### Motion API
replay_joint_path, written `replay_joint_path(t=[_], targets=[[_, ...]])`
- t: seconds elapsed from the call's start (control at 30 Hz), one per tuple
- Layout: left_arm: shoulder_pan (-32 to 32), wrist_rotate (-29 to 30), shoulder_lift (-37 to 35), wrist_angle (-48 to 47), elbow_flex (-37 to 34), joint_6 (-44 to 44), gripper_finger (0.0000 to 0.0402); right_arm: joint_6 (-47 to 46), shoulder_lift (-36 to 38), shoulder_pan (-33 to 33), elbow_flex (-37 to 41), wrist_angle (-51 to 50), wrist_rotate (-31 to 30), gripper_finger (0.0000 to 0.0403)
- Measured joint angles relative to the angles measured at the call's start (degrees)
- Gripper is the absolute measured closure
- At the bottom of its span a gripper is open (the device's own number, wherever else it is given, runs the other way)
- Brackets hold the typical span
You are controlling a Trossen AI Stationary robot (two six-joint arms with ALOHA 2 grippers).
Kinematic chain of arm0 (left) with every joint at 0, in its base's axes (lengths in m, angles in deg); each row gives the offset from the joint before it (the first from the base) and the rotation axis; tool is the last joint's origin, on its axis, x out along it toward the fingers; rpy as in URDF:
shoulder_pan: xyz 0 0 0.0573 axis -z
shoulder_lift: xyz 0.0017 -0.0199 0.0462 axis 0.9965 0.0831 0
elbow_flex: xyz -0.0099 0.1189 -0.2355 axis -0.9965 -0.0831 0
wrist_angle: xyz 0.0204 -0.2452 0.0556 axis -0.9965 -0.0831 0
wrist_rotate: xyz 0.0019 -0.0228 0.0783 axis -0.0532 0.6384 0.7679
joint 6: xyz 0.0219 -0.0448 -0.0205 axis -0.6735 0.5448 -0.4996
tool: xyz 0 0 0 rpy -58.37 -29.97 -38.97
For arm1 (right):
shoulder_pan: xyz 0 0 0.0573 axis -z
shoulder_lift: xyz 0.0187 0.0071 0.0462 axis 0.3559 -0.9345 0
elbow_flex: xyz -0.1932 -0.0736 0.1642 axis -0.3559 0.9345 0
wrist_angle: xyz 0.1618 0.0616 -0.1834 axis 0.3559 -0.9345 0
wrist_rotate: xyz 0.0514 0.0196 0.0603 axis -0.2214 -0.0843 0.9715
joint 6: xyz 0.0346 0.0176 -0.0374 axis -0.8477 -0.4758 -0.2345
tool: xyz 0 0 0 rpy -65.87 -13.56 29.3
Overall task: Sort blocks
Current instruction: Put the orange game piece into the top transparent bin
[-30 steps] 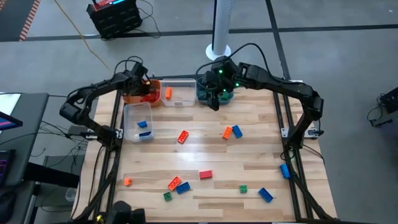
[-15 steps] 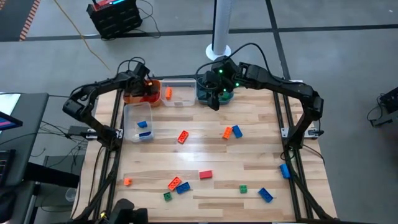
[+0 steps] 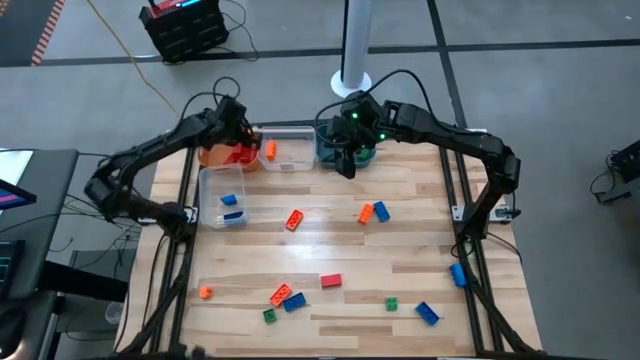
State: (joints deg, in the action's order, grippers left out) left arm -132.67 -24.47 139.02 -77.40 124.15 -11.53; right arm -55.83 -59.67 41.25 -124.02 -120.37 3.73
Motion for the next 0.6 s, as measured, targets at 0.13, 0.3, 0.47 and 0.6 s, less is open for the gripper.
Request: replay_joint_path(t=[0.13, 0.3, 0.47, 0.6], targets=[[9.8, -0.5, -6.2, -7.5, 0.0, 1.0, 0.0213, 1.6, 0.0, 0.4, 0.0, -0.1, 0.0, 0.0178], [23.4, -5.9, -11.4, -19.5, 0.0, 7.7, 0.0216, 5.0, 0.0, 0.8, 0.0, 0.0, 0.0, 0.0178], [36.8, -13.2, -12.4, -31.3, 0.0, 15.7, 0.0216, 7.6, 0.0, 1.5, 0.0, 0.1, 0.0, 0.0178], [46.1, -17.7, -10.9, -37.2, 0.0, 20.5, 0.0216, 9.0, 0.0, 1.6, 0.0, 0.7, 0.0, 0.0178]])
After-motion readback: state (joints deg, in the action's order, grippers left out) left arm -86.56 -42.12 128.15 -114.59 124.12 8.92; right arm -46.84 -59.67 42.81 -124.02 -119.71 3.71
